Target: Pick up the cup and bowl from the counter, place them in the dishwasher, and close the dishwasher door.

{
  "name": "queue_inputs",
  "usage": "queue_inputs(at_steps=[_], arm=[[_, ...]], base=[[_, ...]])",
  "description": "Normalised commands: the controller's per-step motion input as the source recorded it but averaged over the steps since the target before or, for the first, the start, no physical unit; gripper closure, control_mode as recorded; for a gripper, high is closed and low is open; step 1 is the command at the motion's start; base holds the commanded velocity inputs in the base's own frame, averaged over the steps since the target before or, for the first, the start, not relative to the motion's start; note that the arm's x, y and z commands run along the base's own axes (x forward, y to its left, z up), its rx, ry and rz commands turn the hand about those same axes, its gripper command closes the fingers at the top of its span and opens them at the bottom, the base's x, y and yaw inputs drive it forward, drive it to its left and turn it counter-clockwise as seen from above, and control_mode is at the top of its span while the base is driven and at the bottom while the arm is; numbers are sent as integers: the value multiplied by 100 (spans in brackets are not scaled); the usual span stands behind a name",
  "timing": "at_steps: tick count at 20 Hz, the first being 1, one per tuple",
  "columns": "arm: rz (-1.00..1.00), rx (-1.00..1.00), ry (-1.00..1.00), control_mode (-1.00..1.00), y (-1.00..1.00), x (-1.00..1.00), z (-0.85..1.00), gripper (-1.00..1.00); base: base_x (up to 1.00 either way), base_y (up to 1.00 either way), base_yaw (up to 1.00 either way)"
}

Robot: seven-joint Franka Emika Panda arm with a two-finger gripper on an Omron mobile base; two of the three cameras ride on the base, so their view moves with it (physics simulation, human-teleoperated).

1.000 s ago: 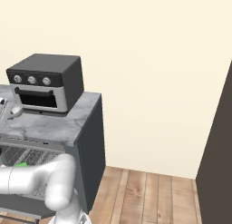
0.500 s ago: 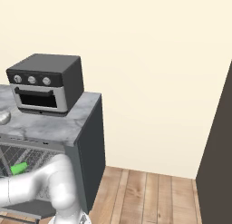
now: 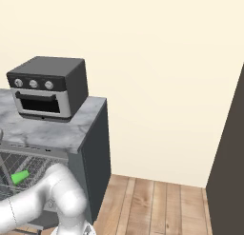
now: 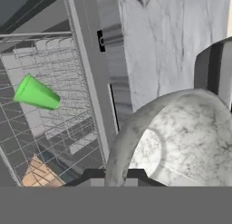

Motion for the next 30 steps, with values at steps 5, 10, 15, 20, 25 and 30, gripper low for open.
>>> queue_inputs(at_steps=[5,10,15,20,25,30], arm=[[0,4,-1,-100,-18,-64,-30,100],[0,3,0,-100,-30,-46,-38,100],[0,0,0,-100,-36,-12,-29,100],[0,0,0,-100,-36,0,-42,100],[0,0,0,-100,-36,0,-52,100],[0,0,0,-100,-17,23,-52,100]], base=[[0,0,0],[0,0,0],[0,0,0],[0,0,0],[0,0,0],[0,0,0]])
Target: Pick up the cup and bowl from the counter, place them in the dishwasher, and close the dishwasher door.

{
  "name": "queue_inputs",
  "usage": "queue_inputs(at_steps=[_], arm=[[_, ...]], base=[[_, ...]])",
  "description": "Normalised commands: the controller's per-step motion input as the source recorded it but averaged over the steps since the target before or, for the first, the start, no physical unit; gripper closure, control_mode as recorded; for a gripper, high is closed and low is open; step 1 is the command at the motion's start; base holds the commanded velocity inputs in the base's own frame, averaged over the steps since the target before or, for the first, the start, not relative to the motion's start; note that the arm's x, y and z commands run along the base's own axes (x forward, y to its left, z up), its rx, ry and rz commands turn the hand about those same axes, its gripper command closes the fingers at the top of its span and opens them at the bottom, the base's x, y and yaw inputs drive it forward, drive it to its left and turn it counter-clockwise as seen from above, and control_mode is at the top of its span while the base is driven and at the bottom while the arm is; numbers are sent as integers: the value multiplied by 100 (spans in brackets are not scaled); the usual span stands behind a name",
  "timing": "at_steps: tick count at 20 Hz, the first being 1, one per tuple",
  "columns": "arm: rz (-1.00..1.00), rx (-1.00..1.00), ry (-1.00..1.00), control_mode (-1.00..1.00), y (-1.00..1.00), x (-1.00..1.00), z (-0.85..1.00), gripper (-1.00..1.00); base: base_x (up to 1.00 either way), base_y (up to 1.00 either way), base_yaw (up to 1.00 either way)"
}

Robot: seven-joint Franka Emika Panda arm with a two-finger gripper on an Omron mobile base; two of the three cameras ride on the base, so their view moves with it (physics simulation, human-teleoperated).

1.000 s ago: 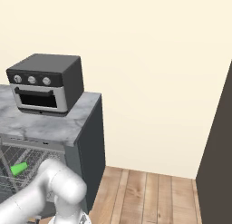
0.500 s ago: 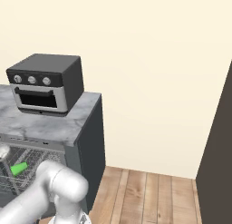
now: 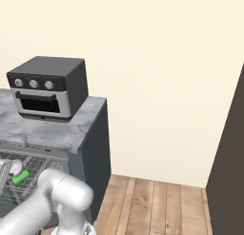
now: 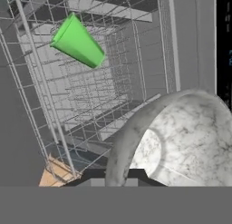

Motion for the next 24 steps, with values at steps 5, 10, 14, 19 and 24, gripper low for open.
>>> queue_inputs(at_steps=[5,10,14,19,24], arm=[[-2,0,0,-100,0,49,-39,100],[0,0,0,-100,2,45,-41,100],[0,0,0,-100,1,51,-41,100],[0,0,1,-100,1,51,-38,100],[0,0,1,-100,10,39,-50,100]], base=[[0,0,0],[0,0,0],[0,0,0],[0,0,0],[0,0,0]])
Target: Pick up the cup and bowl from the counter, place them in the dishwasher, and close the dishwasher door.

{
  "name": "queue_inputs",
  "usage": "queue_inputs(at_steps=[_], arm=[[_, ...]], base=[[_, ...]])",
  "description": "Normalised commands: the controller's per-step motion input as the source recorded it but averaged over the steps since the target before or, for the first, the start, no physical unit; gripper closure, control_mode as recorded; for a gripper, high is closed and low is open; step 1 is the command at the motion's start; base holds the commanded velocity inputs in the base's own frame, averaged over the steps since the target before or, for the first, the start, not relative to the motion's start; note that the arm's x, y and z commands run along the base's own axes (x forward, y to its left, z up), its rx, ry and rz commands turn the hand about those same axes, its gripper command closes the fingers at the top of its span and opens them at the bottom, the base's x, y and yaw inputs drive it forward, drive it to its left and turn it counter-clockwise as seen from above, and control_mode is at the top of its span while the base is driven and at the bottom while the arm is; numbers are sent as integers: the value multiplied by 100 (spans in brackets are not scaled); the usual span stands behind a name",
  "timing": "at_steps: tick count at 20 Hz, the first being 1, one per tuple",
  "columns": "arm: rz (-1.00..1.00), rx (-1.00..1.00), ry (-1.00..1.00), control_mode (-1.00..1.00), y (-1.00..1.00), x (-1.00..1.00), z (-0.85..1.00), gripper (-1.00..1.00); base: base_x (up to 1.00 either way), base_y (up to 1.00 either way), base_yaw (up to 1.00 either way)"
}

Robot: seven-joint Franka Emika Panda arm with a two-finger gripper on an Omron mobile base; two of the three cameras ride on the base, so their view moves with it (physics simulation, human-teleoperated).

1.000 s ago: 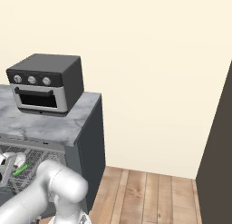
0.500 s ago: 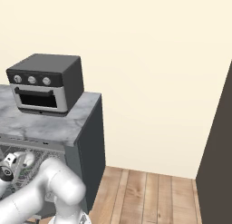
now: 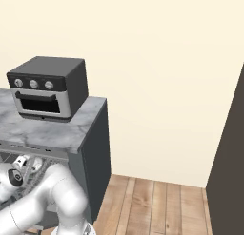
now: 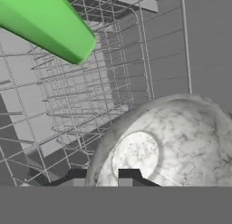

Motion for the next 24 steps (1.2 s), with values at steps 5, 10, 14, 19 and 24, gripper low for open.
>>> queue_inputs(at_steps=[5,10,14,19,24], arm=[[0,0,1,-100,20,25,-65,100],[0,0,0,-100,29,7,-61,-100],[0,0,0,-100,19,-3,-25,-100],[0,-1,-7,-100,33,-64,0,-100],[0,-1,-8,-100,22,-63,0,-100]], base=[[0,0,0],[0,0,0],[0,0,0],[0,0,0],[0,0,0]])
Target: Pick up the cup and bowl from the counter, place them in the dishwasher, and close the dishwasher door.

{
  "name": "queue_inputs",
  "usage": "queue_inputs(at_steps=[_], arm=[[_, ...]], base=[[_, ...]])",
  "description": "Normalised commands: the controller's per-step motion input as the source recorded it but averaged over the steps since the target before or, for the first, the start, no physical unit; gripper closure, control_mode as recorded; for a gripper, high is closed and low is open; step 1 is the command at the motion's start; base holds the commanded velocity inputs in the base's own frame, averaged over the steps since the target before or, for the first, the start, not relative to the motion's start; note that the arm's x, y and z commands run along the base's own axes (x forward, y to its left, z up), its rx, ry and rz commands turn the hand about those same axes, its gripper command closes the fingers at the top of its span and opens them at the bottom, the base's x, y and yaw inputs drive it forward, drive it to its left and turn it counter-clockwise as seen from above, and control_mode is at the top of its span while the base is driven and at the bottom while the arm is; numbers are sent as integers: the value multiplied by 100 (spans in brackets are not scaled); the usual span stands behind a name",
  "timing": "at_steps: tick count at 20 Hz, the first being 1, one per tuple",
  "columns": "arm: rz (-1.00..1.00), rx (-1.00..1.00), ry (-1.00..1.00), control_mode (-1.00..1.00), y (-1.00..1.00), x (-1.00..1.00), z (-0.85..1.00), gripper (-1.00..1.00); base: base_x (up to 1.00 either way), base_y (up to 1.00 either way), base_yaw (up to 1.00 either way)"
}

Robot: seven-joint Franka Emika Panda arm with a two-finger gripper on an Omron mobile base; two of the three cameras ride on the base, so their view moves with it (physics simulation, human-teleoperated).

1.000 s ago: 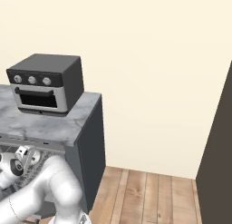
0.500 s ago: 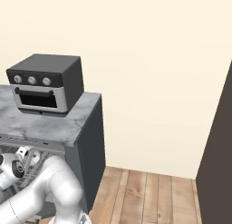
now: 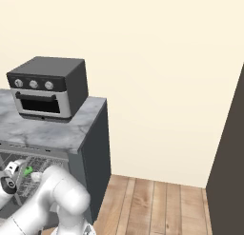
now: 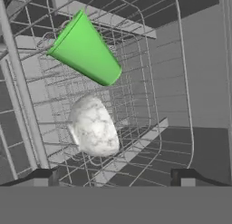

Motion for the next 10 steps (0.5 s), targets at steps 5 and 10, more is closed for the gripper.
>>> queue_inputs(at_steps=[5,10], arm=[[0,0,-6,-100,0,-37,0,-100],[-6,0,0,-100,-2,-13,0,-100]], base=[[0,0,0],[0,0,0]])
